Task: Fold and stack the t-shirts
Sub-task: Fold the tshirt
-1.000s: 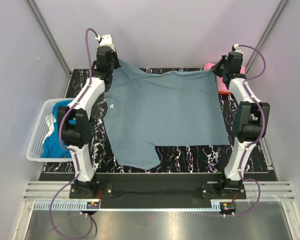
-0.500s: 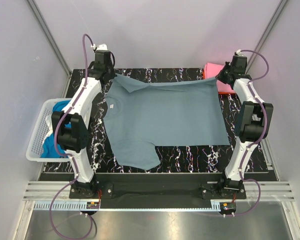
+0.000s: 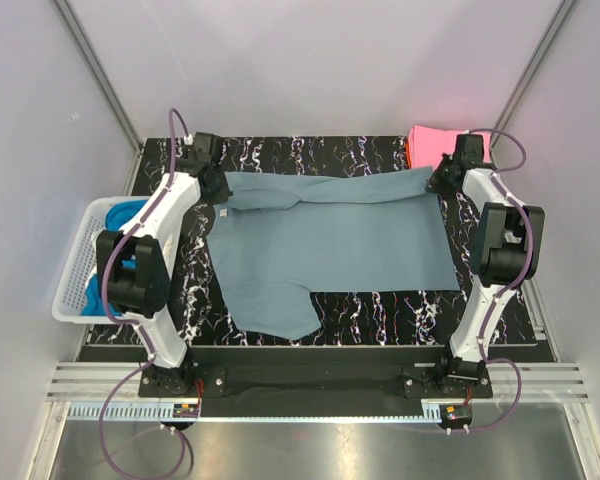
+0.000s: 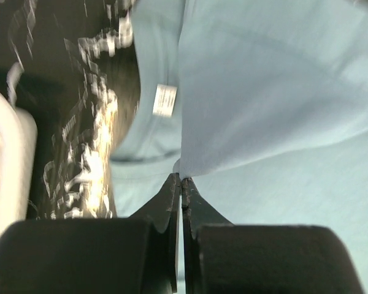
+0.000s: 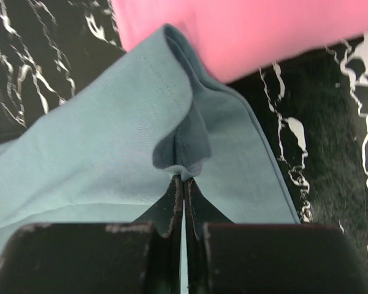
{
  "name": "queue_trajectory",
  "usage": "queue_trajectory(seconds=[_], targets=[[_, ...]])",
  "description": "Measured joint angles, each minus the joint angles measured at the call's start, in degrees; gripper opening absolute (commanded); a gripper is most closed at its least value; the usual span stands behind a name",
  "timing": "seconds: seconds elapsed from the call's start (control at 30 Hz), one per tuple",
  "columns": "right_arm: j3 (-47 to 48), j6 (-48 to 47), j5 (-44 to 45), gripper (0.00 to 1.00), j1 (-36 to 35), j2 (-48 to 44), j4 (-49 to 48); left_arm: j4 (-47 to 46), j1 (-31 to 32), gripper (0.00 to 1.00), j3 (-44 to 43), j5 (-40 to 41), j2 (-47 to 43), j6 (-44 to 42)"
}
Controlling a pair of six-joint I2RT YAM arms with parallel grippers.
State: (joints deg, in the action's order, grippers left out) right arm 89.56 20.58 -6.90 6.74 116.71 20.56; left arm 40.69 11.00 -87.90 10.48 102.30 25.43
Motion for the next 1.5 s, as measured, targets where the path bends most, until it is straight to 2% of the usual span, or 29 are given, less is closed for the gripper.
queue_trajectory(seconds=[0.4,0.67,1.0,1.23,1.5], targets=[[-3.5,0.0,4.0,0.00,0.0,-1.8,2.5,-0.2,0.2,0.00,10.8,-3.5,-1.3,2.0],[-3.5,0.0,6.3,0.00,0.0,-1.9,2.5,-0.3,0.2,0.00,12.6,-4.5,-2.2,2.8],[-3.7,0.0,9.5,0.00,0.0,-1.9,2.7,-0.8,0.6,0.00,14.8,-7.4,-8.5,4.2],[-3.7,0.0,10.1,0.00,0.0,-1.9,2.7,-1.6,2.1,0.00,20.1,-8.4,-8.4,5.0],[-3.7,0.0,11.0,0.00,0.0,-1.9,3.4,-3.2,4.5,0.00,22.4,-9.0,-8.3,5.6]])
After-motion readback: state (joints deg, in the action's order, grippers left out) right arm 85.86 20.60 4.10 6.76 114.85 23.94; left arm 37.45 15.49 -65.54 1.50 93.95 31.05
